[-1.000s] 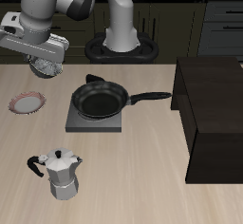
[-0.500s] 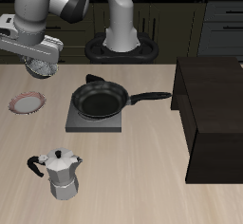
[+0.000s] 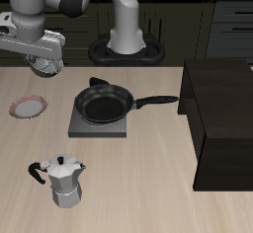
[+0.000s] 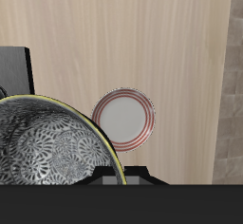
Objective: Place the bowl on the plate
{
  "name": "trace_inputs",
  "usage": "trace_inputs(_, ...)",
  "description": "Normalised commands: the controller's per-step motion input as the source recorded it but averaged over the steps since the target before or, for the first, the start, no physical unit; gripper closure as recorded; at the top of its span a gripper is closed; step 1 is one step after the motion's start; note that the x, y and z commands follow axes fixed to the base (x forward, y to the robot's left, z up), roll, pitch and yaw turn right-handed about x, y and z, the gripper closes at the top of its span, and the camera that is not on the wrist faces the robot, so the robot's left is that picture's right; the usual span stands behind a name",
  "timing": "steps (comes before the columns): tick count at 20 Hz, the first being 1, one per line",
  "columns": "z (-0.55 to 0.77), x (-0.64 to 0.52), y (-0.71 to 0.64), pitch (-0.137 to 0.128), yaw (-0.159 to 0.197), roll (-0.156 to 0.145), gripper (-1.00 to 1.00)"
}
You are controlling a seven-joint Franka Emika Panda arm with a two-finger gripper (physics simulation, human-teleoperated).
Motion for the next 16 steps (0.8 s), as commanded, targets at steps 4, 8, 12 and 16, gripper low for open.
trace_inputs(4,0.17,-0.02,-0.23,-0.079,0.011,0.007,1.0)
trace_inputs(8,0.01,0.11,-0.16,0.018,0.006,0.039,1.0)
trace_inputs(12,-0.06,0.09,-0.3,0.013,-0.026,-0.058,1.0)
trace_inputs(16,-0.13,-0.01,-0.12,0.004,0.03,-0.001,1.0)
